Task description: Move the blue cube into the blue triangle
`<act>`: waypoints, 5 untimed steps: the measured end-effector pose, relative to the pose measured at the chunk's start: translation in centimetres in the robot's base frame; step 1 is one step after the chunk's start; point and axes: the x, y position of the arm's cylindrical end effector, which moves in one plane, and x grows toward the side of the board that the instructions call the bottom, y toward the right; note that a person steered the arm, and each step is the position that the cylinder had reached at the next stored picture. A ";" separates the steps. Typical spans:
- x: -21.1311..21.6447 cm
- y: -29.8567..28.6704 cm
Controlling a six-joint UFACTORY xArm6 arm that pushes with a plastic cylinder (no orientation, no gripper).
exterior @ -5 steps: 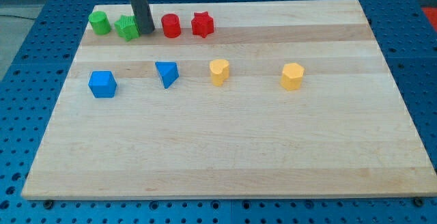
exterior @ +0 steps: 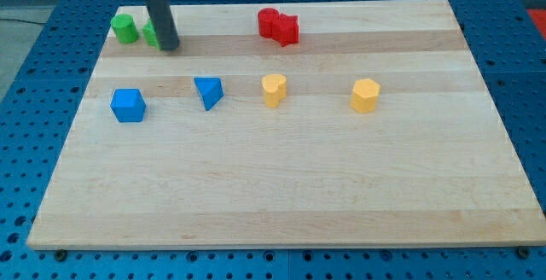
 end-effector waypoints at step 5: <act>17.4 -4.9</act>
